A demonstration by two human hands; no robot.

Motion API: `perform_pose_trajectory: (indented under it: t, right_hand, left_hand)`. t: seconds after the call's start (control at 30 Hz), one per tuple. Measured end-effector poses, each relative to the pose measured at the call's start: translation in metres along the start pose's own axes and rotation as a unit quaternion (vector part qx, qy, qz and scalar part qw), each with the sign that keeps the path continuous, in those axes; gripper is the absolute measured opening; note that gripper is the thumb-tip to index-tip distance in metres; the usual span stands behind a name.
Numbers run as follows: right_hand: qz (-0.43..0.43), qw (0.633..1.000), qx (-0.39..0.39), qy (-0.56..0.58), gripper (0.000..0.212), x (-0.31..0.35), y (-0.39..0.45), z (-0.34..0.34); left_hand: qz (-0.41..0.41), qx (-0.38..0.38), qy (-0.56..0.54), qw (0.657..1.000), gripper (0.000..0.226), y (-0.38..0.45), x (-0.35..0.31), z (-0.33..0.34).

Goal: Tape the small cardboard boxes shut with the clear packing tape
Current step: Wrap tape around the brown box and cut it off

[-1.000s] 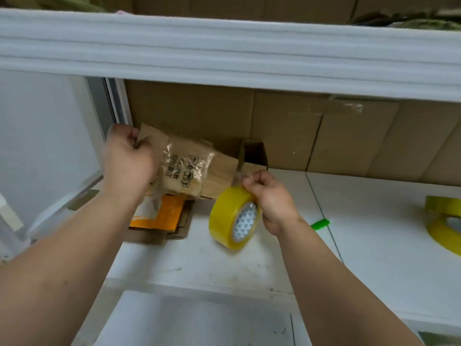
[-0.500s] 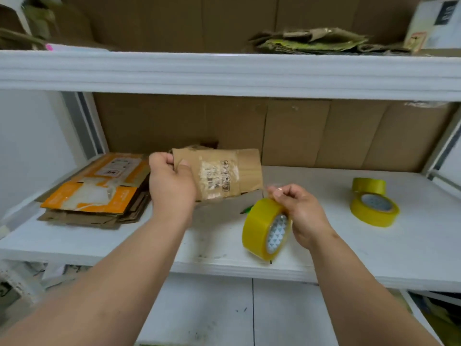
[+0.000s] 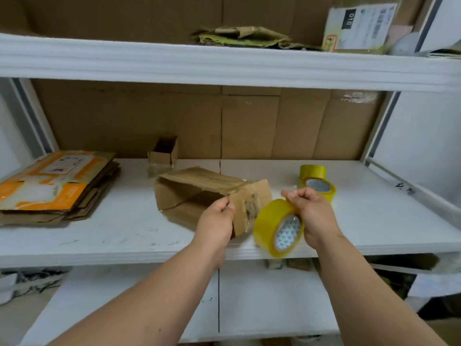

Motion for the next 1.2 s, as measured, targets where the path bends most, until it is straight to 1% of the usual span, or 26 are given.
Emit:
perform_pose_trajectory:
  t: [0.07, 0.13, 0.2, 0.23, 0.27, 0.3, 0.33, 0.37, 0.43, 0.47, 0.5, 0.53, 0.57, 0.6, 0.63, 0.7, 0.77, 0.8, 0.83, 0.87, 0.9, 0.97, 1.03, 1.1, 1.17, 1.2]
  right_hand:
    - [0.004, 1.0, -0.001, -0.001, 0.02, 0.0, 0.01, -0.019]
    - [0.008, 1.0, 0.007, -0.011, 0.016, 0.0, 0.023, -0.038]
    - [0.006, 1.0, 0.022, -0.016, 0.018, 0.002, 0.035, -0.058]
    - [0.001, 0.999, 0.031, -0.02, 0.02, 0.001, 0.04, -0.067]
    - [-0.005, 0.999, 0.041, -0.03, 0.023, 0.0, 0.045, -0.076]
    - [-0.01, 0.998, 0.051, -0.042, 0.025, -0.002, 0.05, -0.082]
    - [-0.014, 0.997, 0.062, -0.052, 0.026, -0.003, 0.056, -0.087]
    - [-0.017, 0.995, 0.076, -0.059, 0.028, -0.005, 0.062, -0.09]
    - [-0.02, 0.992, 0.102, -0.073, 0.027, -0.009, 0.07, -0.087]
    - [-0.024, 0.991, 0.11, -0.077, 0.025, -0.009, 0.072, -0.084]
    - [-0.03, 0.989, 0.118, -0.081, 0.023, -0.009, 0.073, -0.08]
    - [-0.037, 0.988, 0.126, -0.085, 0.023, -0.009, 0.073, -0.075]
    - [-0.043, 0.986, 0.134, -0.089, 0.023, -0.009, 0.073, -0.071]
    - [-0.048, 0.984, 0.143, -0.094, 0.024, -0.009, 0.072, -0.066]
    - [-0.051, 0.982, 0.152, -0.098, 0.026, -0.009, 0.072, -0.061]
    - [-0.054, 0.981, 0.161, -0.098, 0.027, -0.008, 0.071, -0.052]
    - [-0.055, 0.979, 0.164, -0.107, 0.025, -0.008, 0.072, -0.046]
    - [-0.053, 0.978, 0.166, -0.112, 0.024, -0.008, 0.073, -0.044]
    - [-0.05, 0.978, 0.167, -0.114, 0.024, -0.008, 0.075, -0.042]
    - [-0.045, 0.979, 0.166, -0.112, 0.025, -0.007, 0.077, -0.041]
    - [-0.039, 0.98, 0.163, -0.109, 0.025, -0.007, 0.079, -0.041]
    - [-0.027, 0.982, 0.154, -0.109, 0.024, -0.009, 0.084, -0.04]
    - [-0.032, 0.98, 0.143, -0.134, 0.023, -0.012, 0.086, -0.037]
    - [-0.068, 0.965, 0.094, -0.235, 0.02, -0.015, 0.09, -0.036]
    - [-0.1, 0.931, 0.018, -0.35, 0.014, -0.013, 0.097, -0.036]
    - [-0.1, 0.921, -0.021, -0.375, 0.009, -0.009, 0.099, -0.038]
  left_hand:
    - [-0.022, 0.035, 0.043, 0.998, 0.039, -0.003, 0.01, 0.022]
    - [-0.07, 0.087, 0.101, 0.989, 0.045, -0.003, 0.026, 0.046]
    - [-0.127, 0.139, 0.183, 0.965, 0.052, 0.0, 0.044, 0.067]
    - [-0.122, 0.151, 0.257, 0.947, 0.051, 0.002, 0.05, 0.074]
    - [-0.083, 0.142, 0.348, 0.923, 0.043, 0.005, 0.051, 0.079]
    - [-0.022, 0.105, 0.437, 0.893, 0.035, 0.007, 0.051, 0.081]
    - [0.044, 0.057, 0.495, 0.866, 0.033, 0.006, 0.049, 0.079]
    - [0.107, 0.011, 0.518, 0.848, 0.033, 0.001, 0.045, 0.073]
    - [0.228, -0.075, 0.522, 0.819, 0.027, -0.011, 0.042, 0.053]
    - [0.279, -0.119, 0.533, 0.79, 0.023, -0.014, 0.042, 0.039]
    - [0.308, -0.167, 0.54, 0.765, 0.023, -0.016, 0.043, 0.025]
    - [0.309, -0.213, 0.541, 0.753, 0.033, -0.014, 0.042, 0.011]
    - [0.28, -0.24, 0.545, 0.753, 0.05, -0.01, 0.04, -0.002]
    - [0.249, -0.245, 0.557, 0.754, 0.065, -0.004, 0.037, -0.012]
    - [0.225, -0.236, 0.583, 0.744, 0.073, 0.002, 0.035, -0.02]
    - [0.175, -0.179, 0.658, 0.71, 0.071, 0.016, 0.035, -0.03]
    - [0.094, -0.103, 0.697, 0.703, 0.067, 0.03, 0.038, -0.038]
    - [0.054, -0.081, 0.706, 0.702, 0.065, 0.035, 0.04, -0.043]
    - [0.027, -0.075, 0.705, 0.704, 0.061, 0.039, 0.042, -0.049]
    - [0.023, -0.086, 0.699, 0.709, 0.055, 0.041, 0.043, -0.054]
    - [0.033, -0.1, 0.693, 0.713, 0.049, 0.044, 0.043, -0.059]
    - [0.078, -0.122, 0.688, 0.711, 0.041, 0.05, 0.04, -0.066]
    - [0.151, -0.131, 0.676, 0.71, 0.034, 0.057, 0.034, -0.066]
    - [0.223, -0.144, 0.66, 0.703, 0.026, 0.064, 0.02, -0.061]
    - [0.245, -0.15, 0.656, 0.698, 0.022, 0.072, -0.003, -0.049]
    - [0.249, -0.148, 0.652, 0.701, 0.022, 0.076, -0.016, -0.041]
Point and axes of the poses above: each hand's wrist, its own y-axis towards the middle knuckle, its own z-axis out of the palm, x = y × z, the point moved 2 cm from there along y, towards the middle knuckle, and after that the axes turned 11 degrees about -y, right-handed, at the moved point
